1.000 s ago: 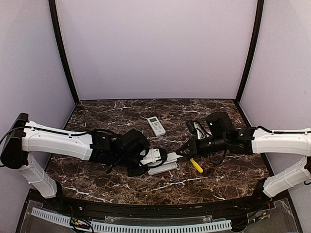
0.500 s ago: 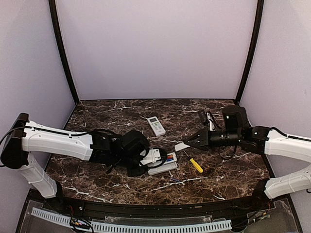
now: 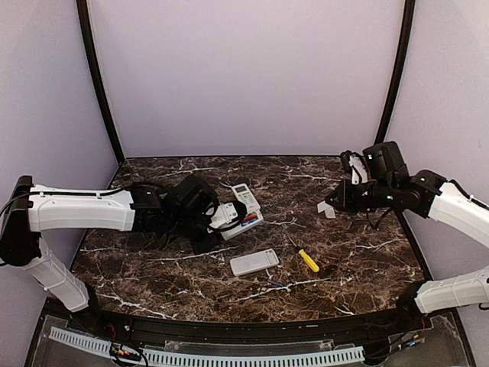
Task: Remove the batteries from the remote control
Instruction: Place the battery cover at the center of the board.
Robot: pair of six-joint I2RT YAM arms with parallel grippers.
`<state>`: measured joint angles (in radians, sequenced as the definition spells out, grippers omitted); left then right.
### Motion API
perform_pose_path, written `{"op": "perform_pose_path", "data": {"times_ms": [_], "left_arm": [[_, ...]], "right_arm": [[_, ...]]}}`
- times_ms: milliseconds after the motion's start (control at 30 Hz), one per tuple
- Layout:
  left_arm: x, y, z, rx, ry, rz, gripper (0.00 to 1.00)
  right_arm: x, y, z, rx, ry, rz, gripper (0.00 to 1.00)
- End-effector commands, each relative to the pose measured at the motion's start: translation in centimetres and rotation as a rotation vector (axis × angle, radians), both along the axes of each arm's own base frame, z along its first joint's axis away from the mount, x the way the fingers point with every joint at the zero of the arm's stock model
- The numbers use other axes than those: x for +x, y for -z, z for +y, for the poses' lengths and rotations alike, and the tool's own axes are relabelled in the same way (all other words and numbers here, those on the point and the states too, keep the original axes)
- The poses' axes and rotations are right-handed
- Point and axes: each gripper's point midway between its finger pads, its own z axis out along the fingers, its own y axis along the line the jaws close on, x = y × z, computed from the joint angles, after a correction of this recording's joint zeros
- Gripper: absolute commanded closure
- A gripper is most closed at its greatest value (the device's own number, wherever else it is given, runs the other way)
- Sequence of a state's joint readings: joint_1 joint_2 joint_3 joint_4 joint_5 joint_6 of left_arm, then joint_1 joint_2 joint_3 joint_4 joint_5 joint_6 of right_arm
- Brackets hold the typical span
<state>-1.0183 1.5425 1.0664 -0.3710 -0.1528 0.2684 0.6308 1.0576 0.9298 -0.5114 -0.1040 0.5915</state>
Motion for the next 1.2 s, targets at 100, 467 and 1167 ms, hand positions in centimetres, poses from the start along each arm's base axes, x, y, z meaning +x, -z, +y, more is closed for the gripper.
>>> {"op": "perform_pose_path", "data": {"times_ms": [100, 467, 1167], "left_arm": [[0.9, -6.0, 0.7, -0.168, -0.051, -0.016, 0.77], [0.1, -3.9, 0.5, -0.053, -0.039, -0.018, 0.78], [-0.2, -4.3, 0.1, -0.077, -0.033, -0.013, 0.78]], "right_arm": [[5.2, 2.9, -6.0, -0.347, 0.143, -0.037, 1.00], [11.6, 7.7, -10.0, -0.612, 0.247, 0.001, 1.00], [16.0, 15.3, -10.0, -0.781, 0.222, 0.091, 1.00]]}}
